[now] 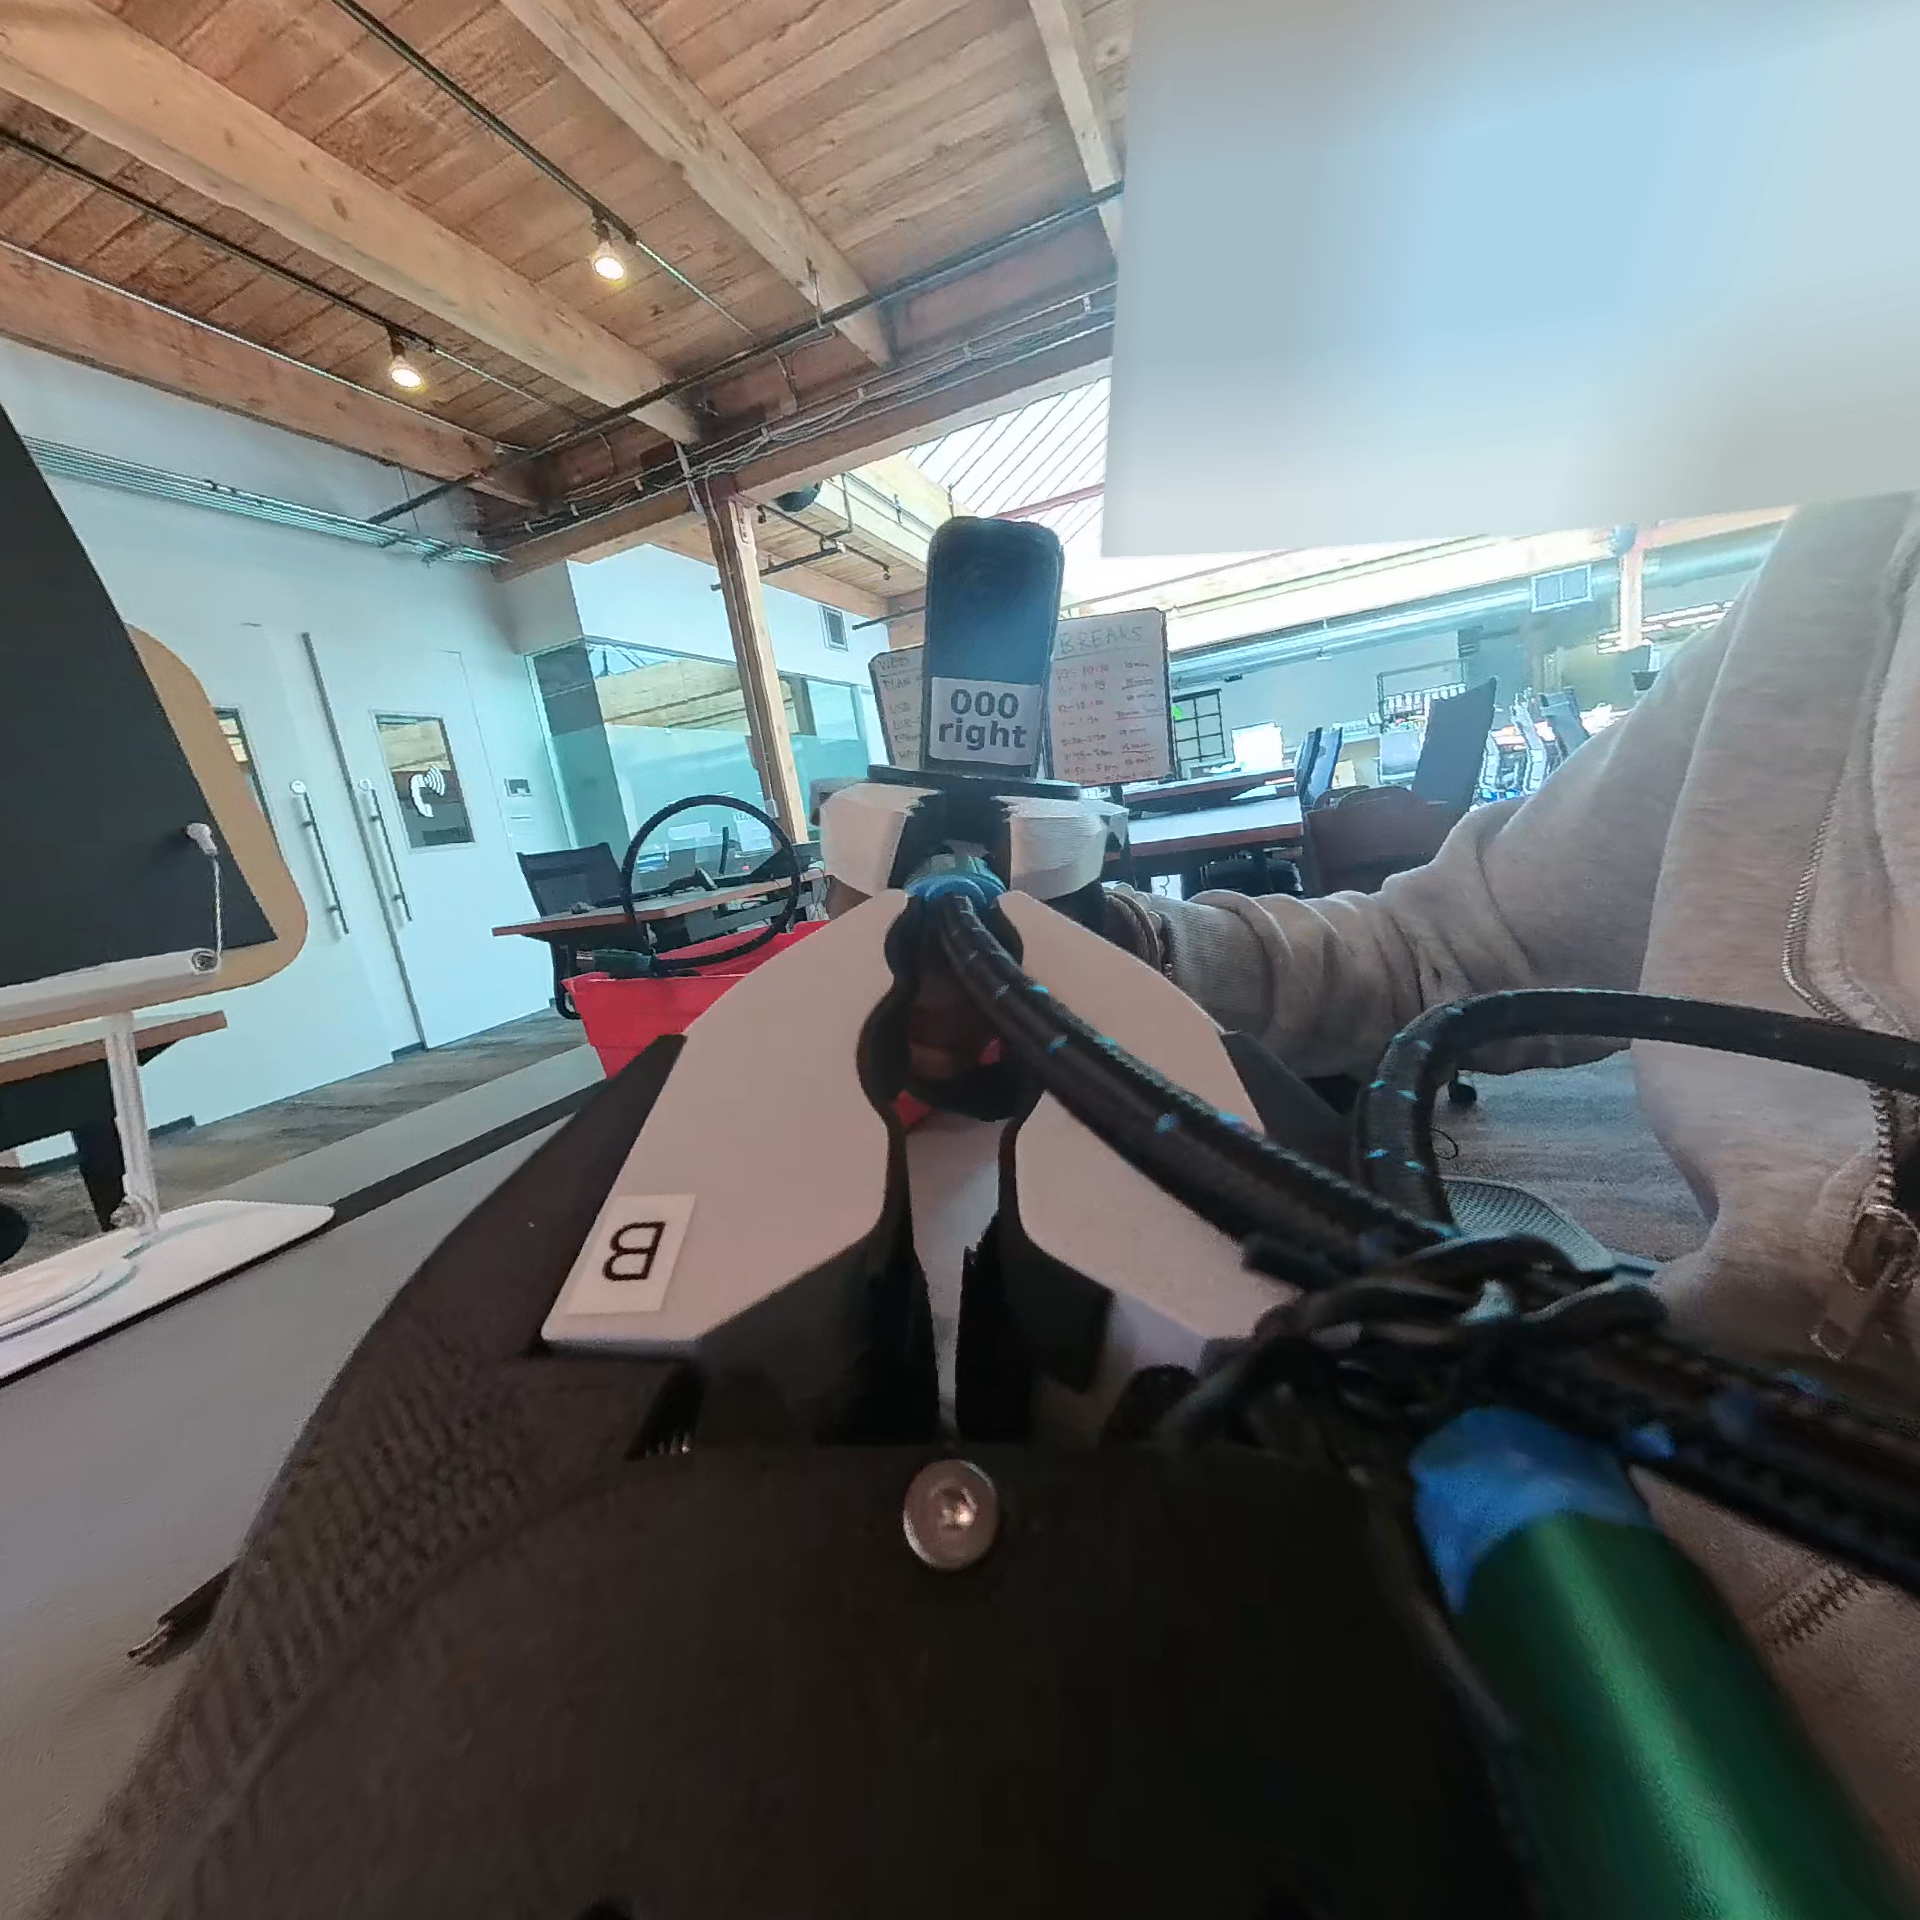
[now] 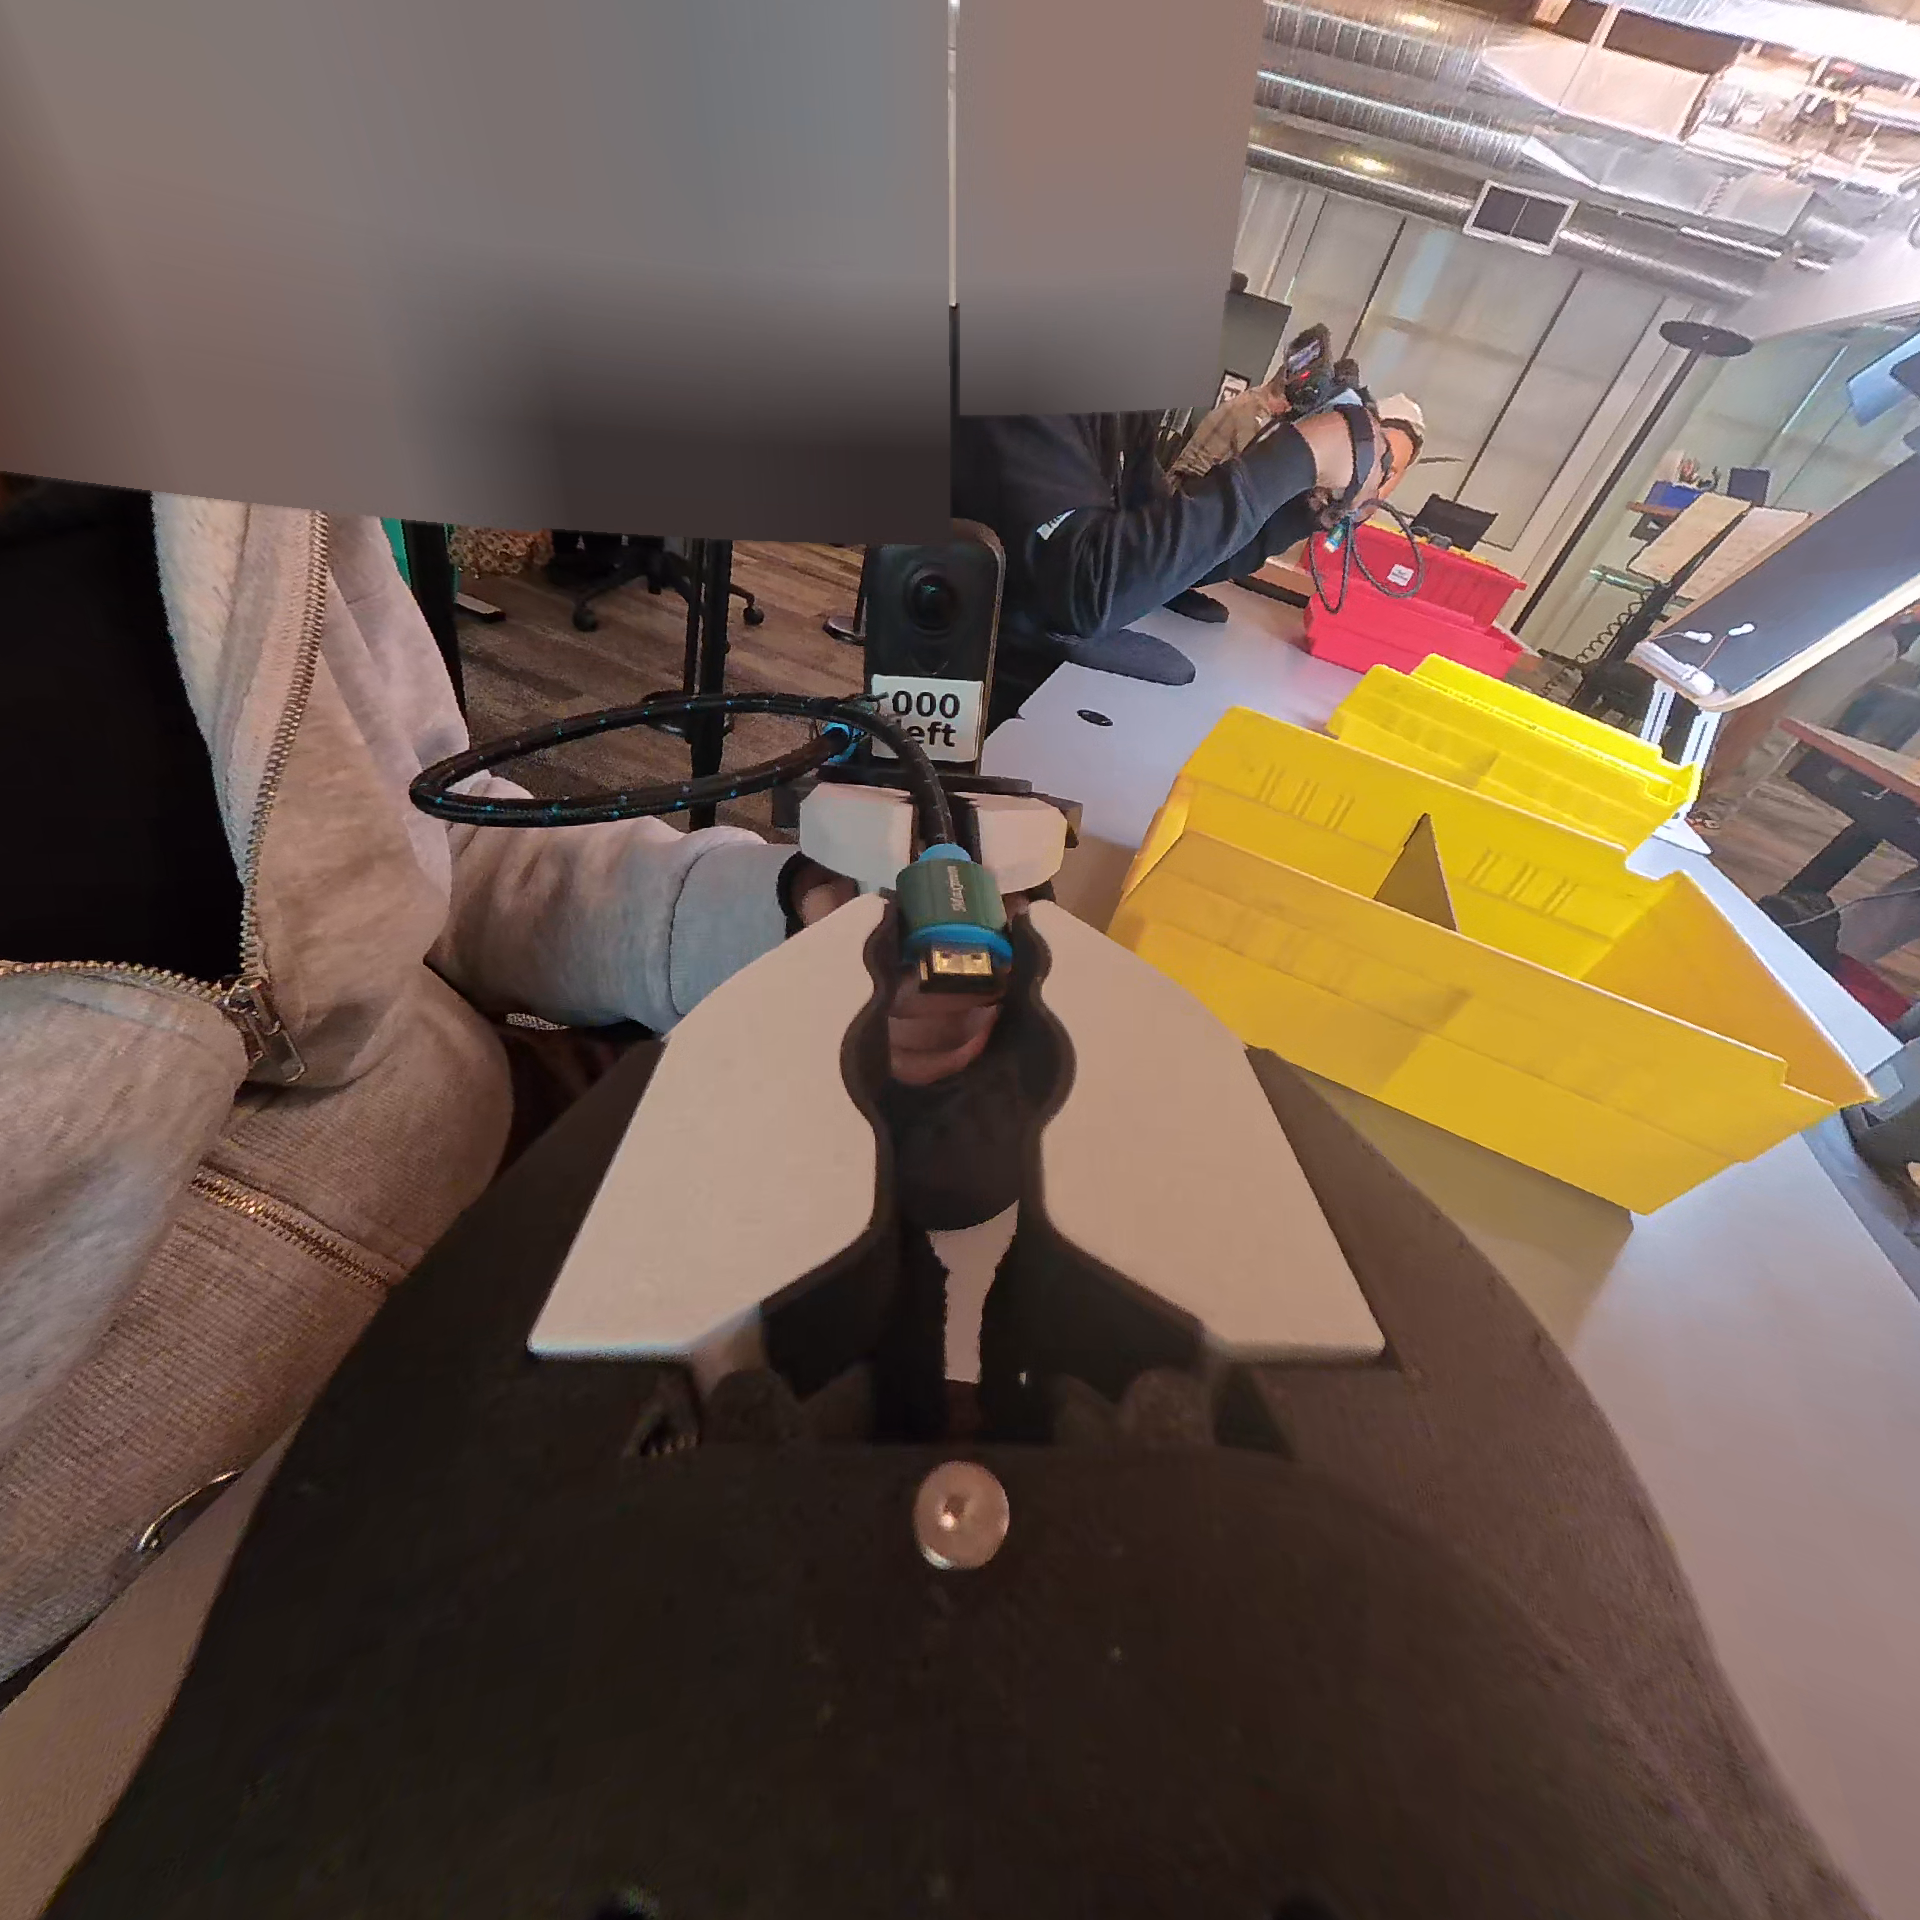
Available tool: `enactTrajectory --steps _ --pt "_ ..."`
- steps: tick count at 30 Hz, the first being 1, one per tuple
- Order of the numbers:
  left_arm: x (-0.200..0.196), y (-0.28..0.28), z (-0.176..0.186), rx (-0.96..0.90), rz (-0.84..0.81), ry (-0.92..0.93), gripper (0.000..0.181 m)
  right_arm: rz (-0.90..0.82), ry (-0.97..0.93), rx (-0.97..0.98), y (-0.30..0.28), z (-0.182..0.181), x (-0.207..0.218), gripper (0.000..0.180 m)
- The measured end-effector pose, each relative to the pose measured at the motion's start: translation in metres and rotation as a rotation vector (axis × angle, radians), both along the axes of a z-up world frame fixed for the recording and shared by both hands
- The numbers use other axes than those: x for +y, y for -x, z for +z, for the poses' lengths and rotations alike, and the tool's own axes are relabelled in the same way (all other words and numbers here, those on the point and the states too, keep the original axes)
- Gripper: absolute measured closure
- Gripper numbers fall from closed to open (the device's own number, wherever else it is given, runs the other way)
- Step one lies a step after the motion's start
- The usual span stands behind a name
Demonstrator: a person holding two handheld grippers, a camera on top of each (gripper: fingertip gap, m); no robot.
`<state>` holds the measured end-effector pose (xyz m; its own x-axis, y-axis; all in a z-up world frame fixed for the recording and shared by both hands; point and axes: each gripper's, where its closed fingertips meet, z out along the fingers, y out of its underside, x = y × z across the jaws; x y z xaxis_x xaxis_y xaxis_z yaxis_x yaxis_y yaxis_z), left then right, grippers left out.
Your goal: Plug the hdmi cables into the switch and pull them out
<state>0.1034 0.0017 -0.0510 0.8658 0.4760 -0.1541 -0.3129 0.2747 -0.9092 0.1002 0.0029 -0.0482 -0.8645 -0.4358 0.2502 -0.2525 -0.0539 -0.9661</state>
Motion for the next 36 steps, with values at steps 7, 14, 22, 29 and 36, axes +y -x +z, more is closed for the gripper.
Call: enactTrajectory --steps 7,14,22,29,36 --pt "0.0 0.002 0.0 -0.023 -0.007 -0.015 0.17 -0.007 -0.007 0.003 0.002 0.0 0.0 0.159" --pt "0.0 0.006 -0.002 -0.044 0.011 -0.002 0.171 -0.026 -0.056 -0.004 0.007 -0.002 -0.001 0.158" --pt "-0.017 0.027 -0.006 -0.103 0.171 -0.017 0.17 -0.44 -0.91 -0.062 0.103 -0.119 0.04 0.091" --pt "-0.025 0.031 -0.004 -0.104 0.224 -0.042 0.17 -0.62 -1.086 -0.008 0.11 -0.164 0.037 0.105" --pt "-0.023 0.026 -0.002 -0.08 0.209 -0.037 0.17 -0.286 -0.649 -0.062 0.086 -0.113 0.007 0.112"
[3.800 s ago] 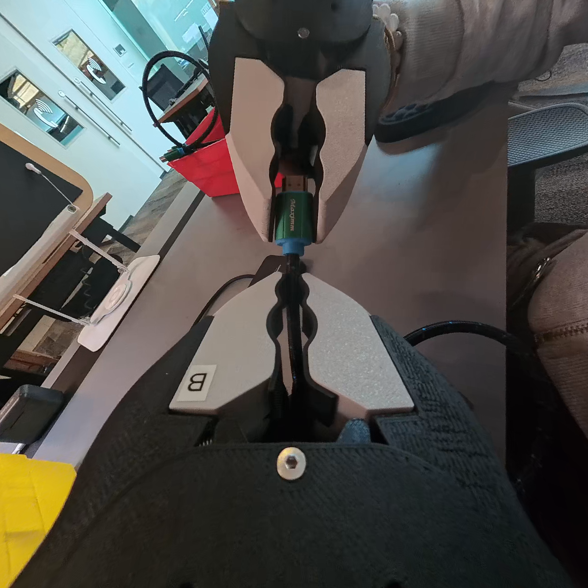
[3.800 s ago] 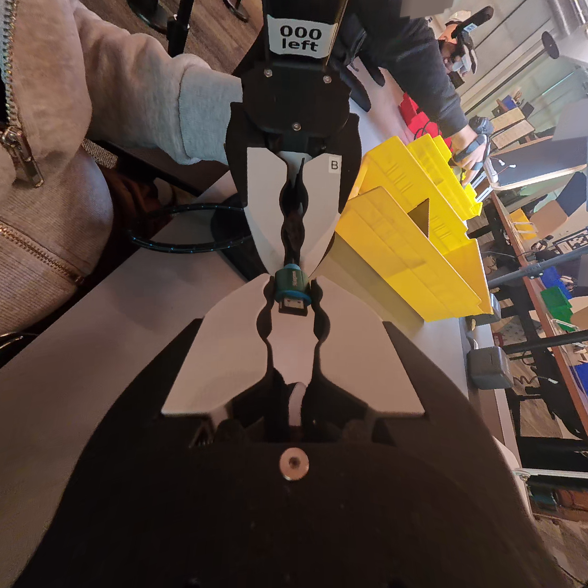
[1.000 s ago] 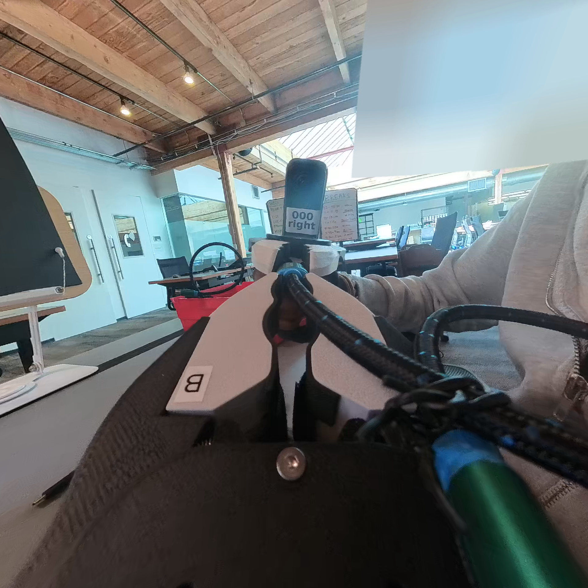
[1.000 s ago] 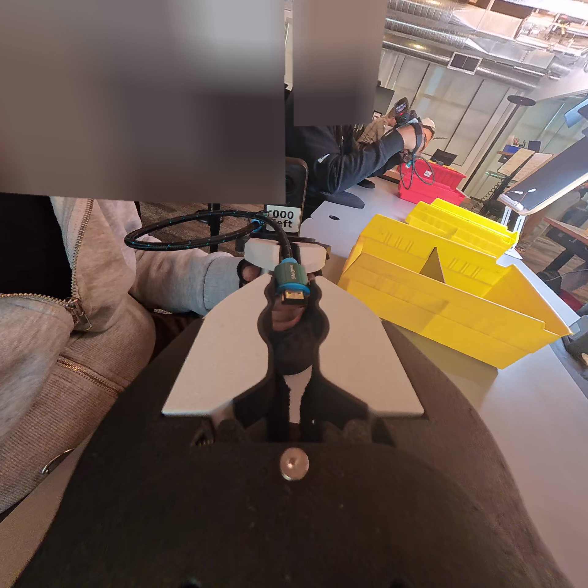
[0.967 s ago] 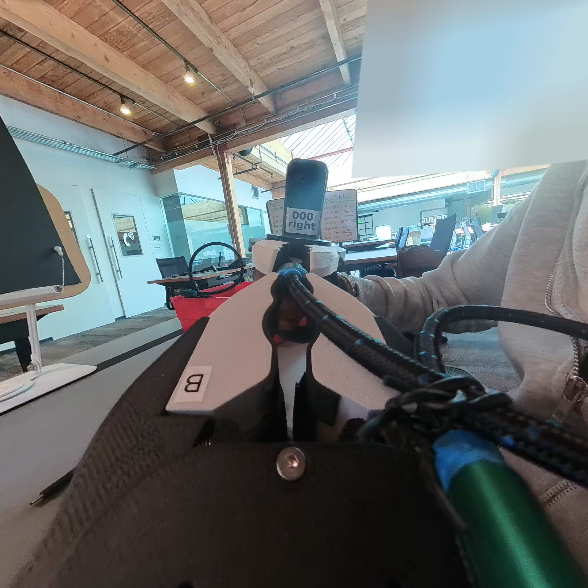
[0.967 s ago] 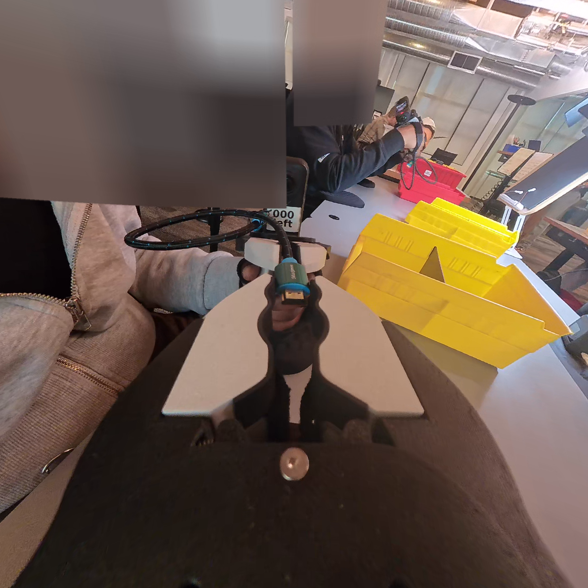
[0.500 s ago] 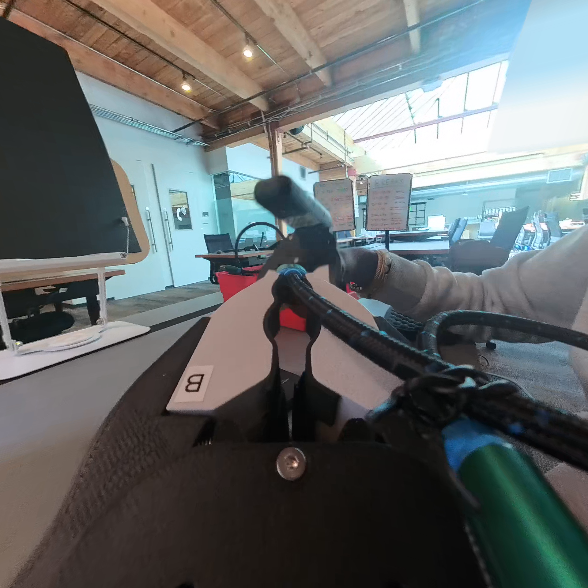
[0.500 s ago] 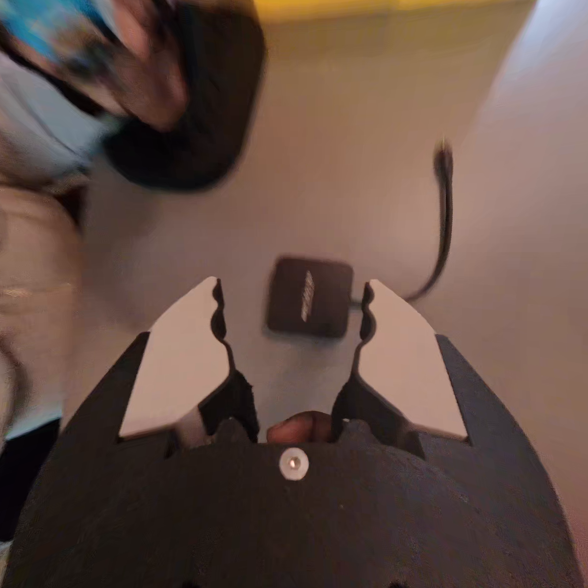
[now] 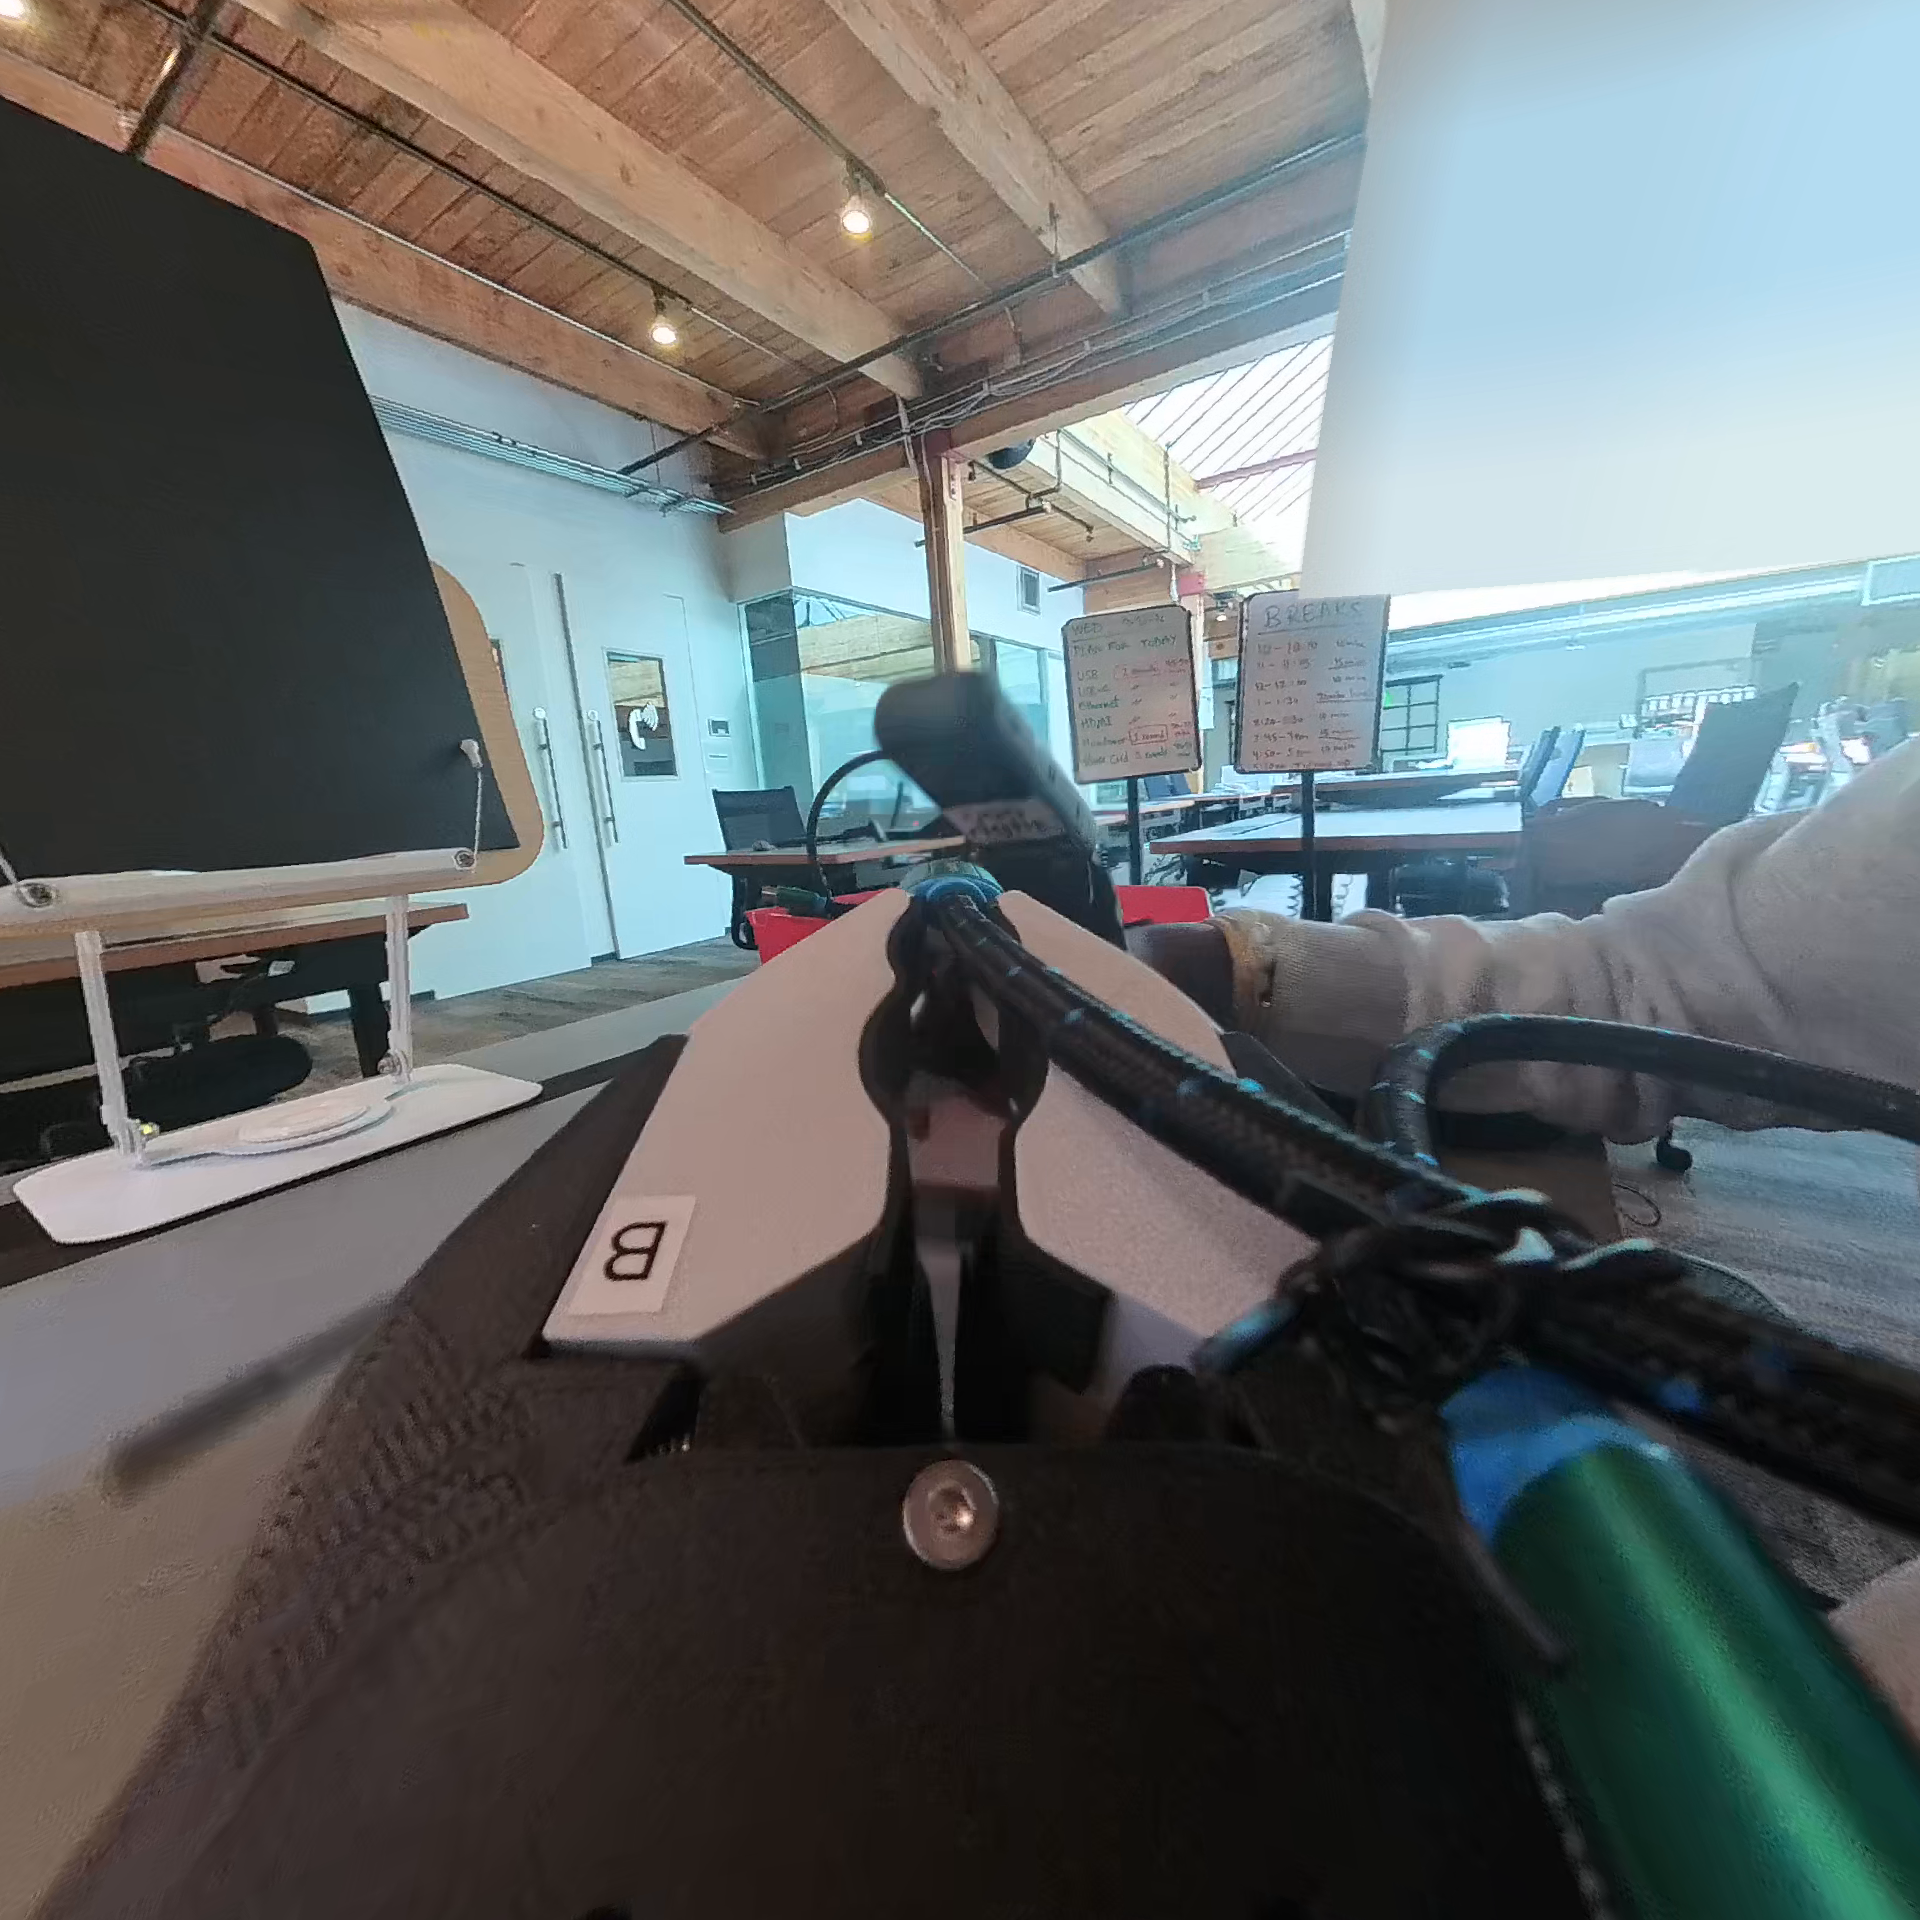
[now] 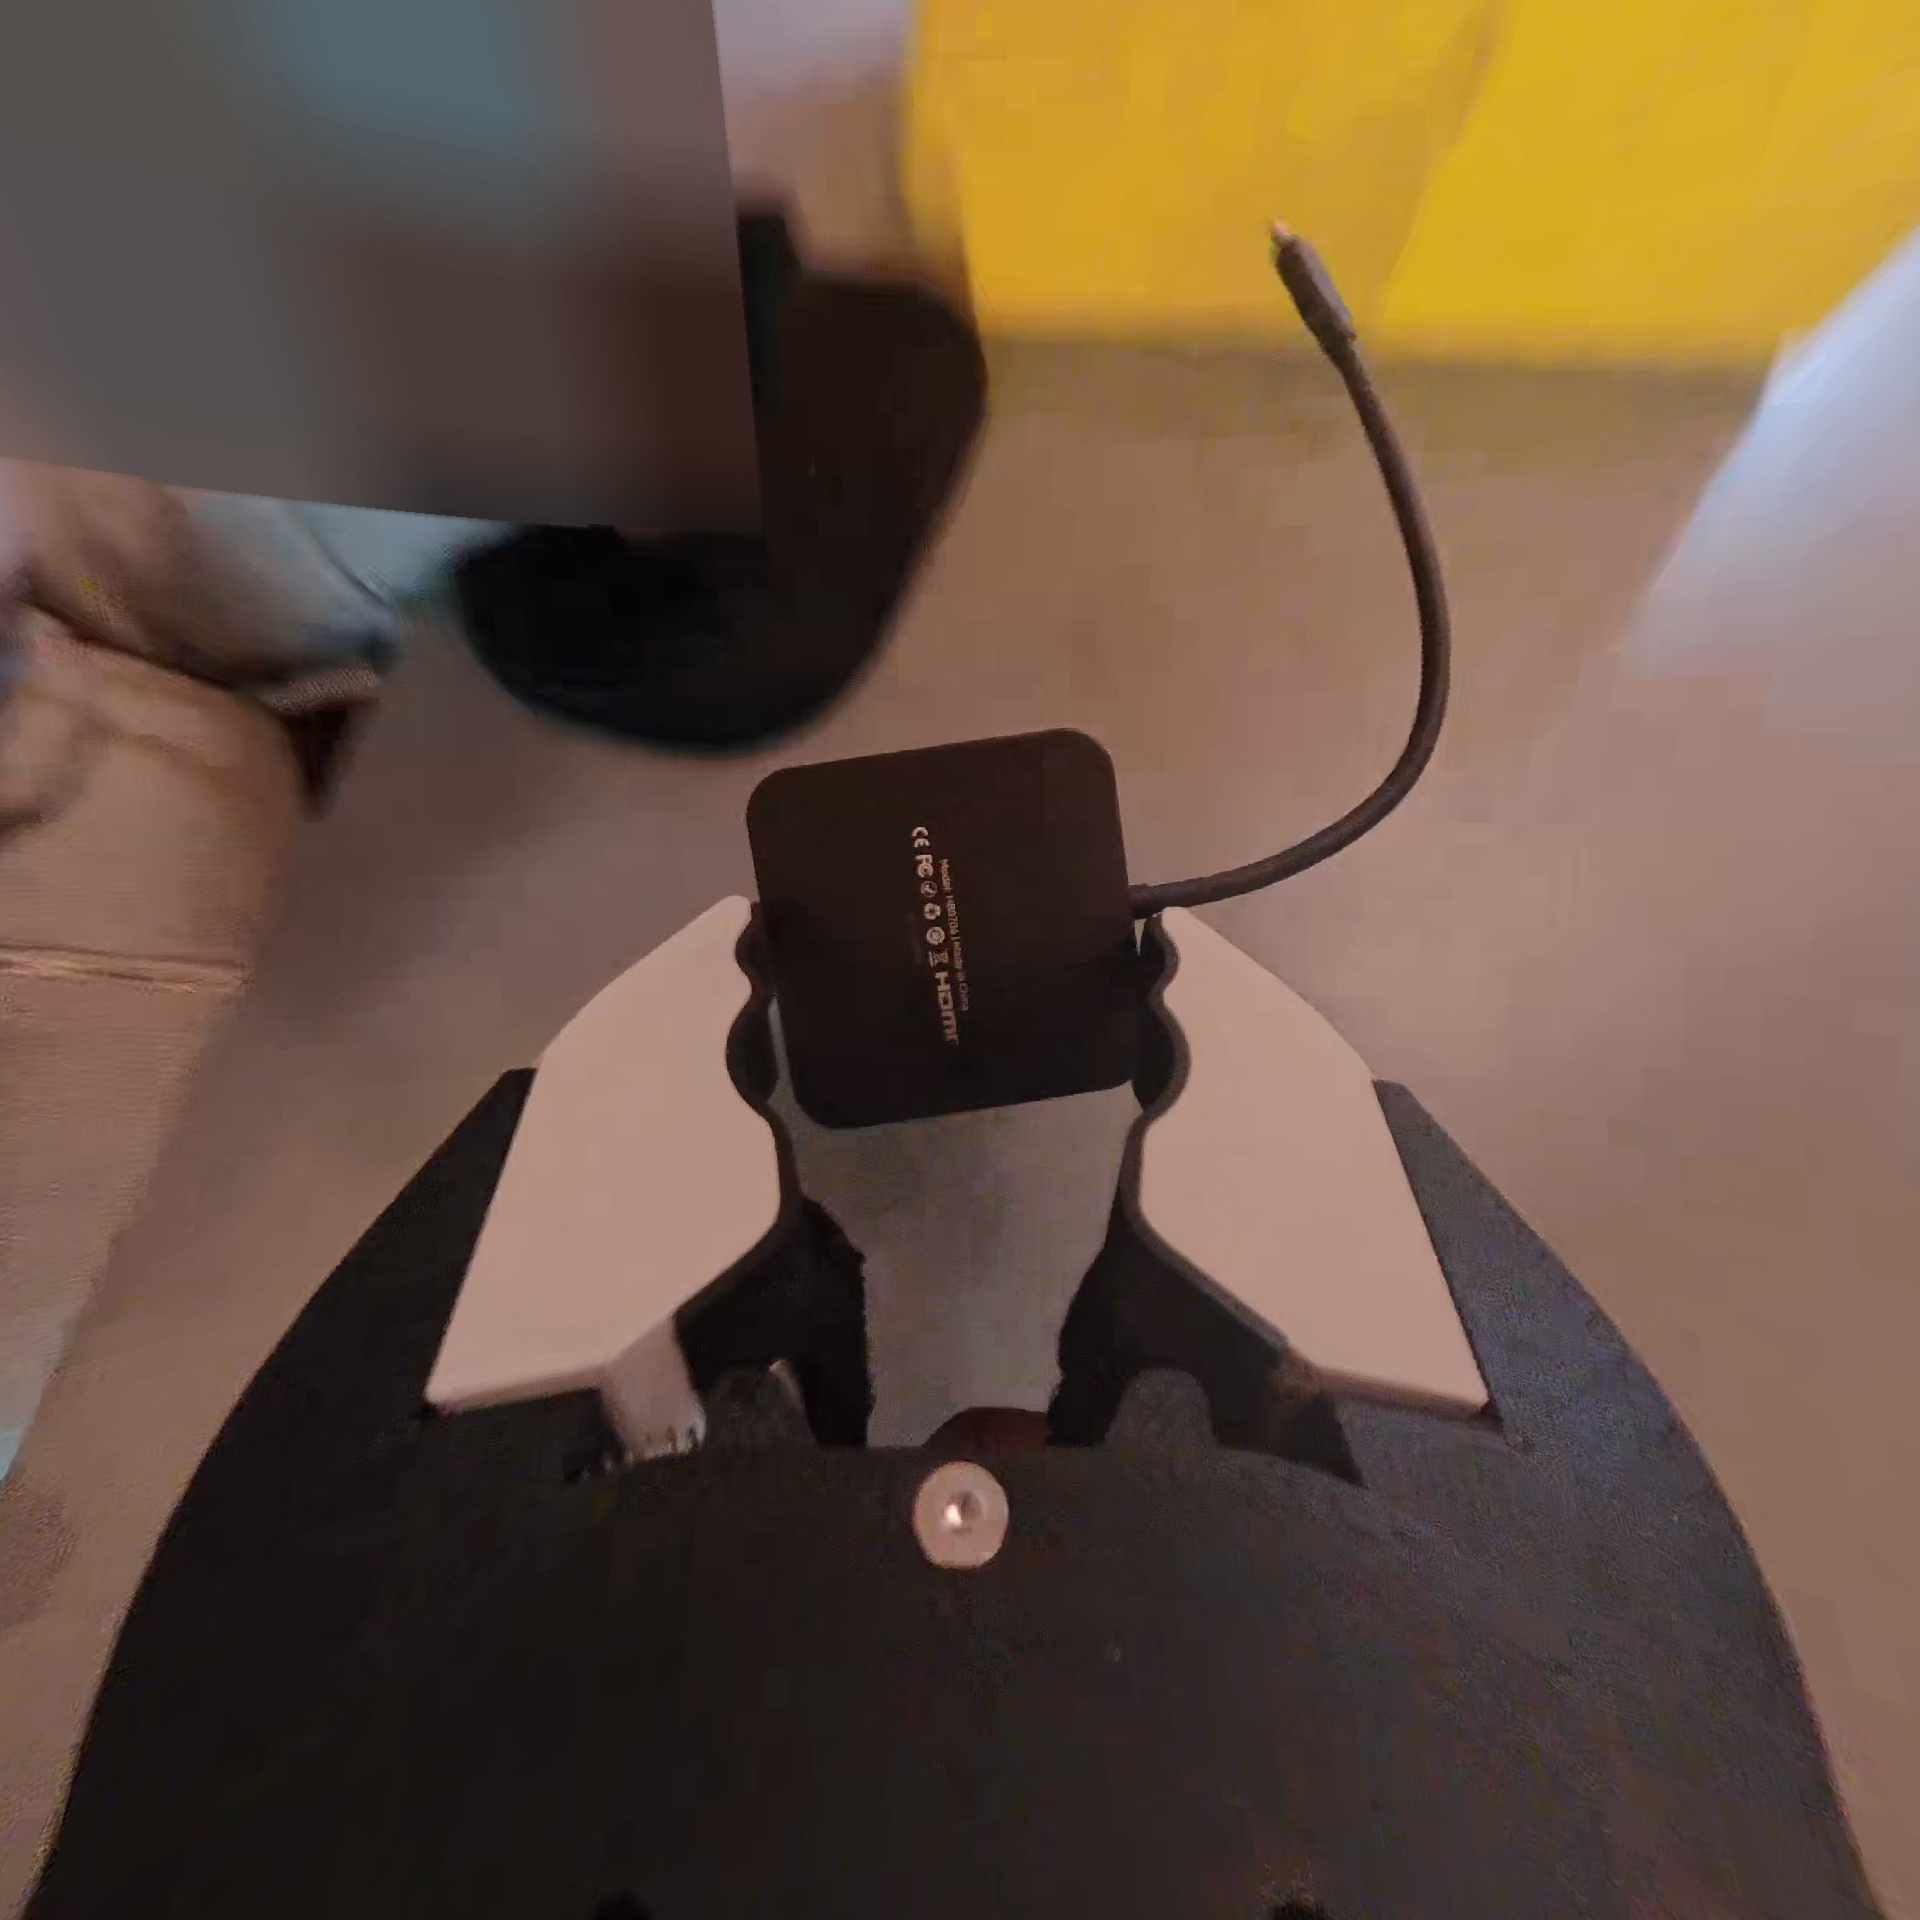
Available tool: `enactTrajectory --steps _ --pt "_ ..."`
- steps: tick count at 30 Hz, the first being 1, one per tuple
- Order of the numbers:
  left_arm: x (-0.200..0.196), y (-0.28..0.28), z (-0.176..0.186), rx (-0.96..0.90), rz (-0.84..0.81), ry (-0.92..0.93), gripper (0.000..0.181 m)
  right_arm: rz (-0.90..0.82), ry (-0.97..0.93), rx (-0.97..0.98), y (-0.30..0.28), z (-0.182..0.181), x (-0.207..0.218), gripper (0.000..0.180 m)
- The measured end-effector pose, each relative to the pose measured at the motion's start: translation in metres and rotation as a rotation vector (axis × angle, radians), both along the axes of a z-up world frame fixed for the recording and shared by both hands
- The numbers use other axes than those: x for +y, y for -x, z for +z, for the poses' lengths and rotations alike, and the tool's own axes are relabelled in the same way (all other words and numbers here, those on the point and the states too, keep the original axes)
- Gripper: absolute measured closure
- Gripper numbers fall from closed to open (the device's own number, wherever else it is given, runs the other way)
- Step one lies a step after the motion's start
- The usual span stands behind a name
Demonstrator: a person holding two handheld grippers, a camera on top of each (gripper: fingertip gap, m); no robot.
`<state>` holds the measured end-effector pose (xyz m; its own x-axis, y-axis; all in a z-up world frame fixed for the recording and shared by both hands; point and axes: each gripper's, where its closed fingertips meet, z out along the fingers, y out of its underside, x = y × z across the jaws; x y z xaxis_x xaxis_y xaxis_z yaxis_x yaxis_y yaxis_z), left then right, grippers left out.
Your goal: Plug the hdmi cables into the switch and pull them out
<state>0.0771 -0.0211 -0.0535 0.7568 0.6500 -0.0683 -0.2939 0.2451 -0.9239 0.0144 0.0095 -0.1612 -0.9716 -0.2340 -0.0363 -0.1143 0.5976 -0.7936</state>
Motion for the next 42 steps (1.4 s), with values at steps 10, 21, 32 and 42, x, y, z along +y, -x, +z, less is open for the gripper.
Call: enactTrajectory --steps 10,21,32,42 --pt "0.016 -0.002 -0.013 -0.011 -0.029 0.132 0.171 0.133 0.203 0.259 -0.009 0.061 0.021 0.112" --pt "0.037 -0.002 -0.037 0.008 -0.021 0.366 0.171 0.19 0.085 0.345 -0.02 0.053 0.035 0.112" --pt "0.037 -0.003 -0.039 -0.002 -0.04 0.369 0.171 0.194 0.089 0.406 -0.021 0.05 0.032 0.112" --pt "0.037 -0.005 -0.035 0.034 -0.027 0.36 0.171 0.219 0.142 0.393 -0.027 0.053 0.028 0.112"
